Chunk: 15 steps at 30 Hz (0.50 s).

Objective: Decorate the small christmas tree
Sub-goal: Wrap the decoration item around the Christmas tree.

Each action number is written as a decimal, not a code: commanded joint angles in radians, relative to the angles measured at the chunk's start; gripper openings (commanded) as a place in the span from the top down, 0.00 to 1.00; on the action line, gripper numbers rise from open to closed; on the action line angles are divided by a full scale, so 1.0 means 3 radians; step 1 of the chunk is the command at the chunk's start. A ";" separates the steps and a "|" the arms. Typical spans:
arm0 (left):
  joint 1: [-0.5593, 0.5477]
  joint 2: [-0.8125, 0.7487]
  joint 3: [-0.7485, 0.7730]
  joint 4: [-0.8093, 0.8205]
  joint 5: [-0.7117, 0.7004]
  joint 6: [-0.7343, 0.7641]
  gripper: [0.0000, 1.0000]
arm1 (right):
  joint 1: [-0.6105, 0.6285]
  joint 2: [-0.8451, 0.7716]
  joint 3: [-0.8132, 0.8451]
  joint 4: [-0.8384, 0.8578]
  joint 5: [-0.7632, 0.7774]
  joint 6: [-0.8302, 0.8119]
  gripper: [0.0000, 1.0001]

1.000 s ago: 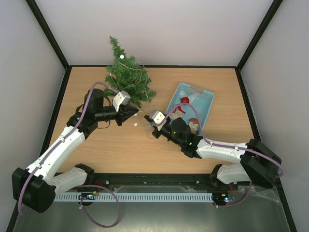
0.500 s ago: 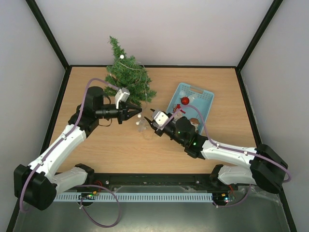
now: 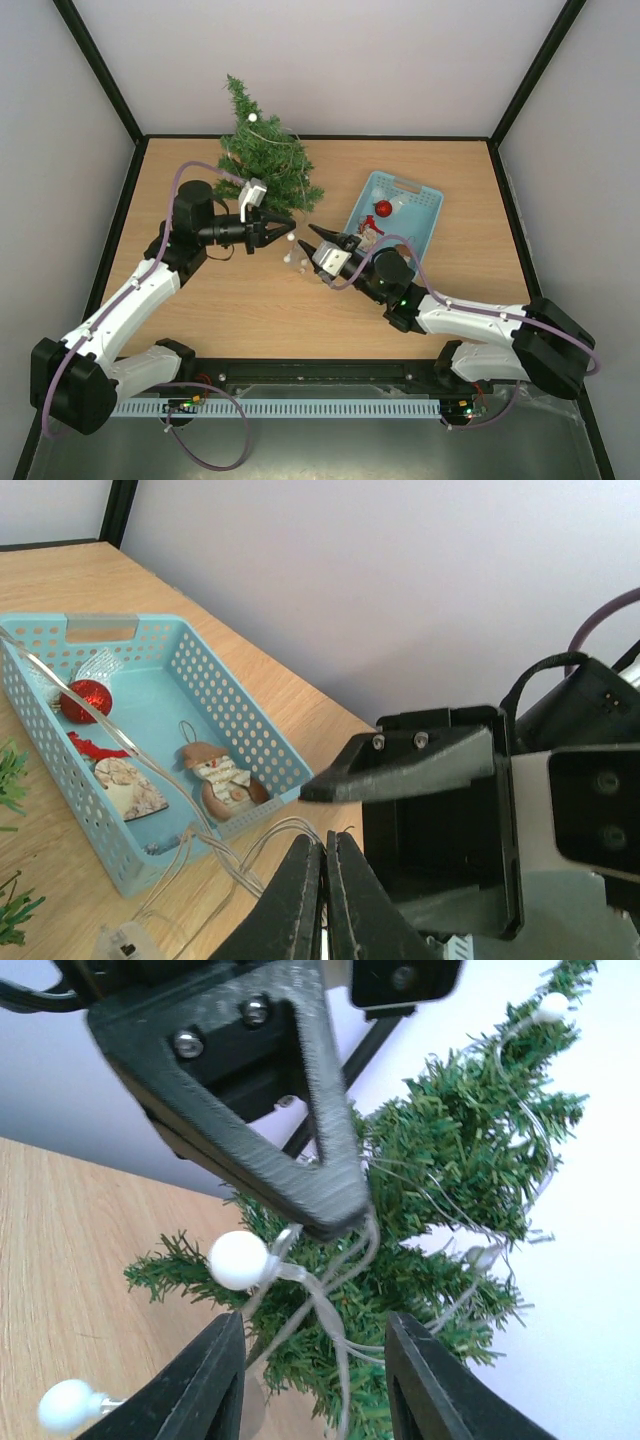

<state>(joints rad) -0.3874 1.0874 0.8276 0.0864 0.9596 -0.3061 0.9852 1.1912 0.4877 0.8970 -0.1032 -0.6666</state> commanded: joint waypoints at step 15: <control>0.0018 0.0049 0.0076 0.0008 0.0050 -0.0395 0.98 | 0.0072 0.0291 -0.0044 0.0495 -0.0321 -0.0178 0.70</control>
<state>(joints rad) -0.3874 1.0908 0.8280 0.1131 0.9653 -0.3950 1.0012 1.2900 0.4877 0.9932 -0.1539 -0.7738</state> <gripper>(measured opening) 0.029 0.318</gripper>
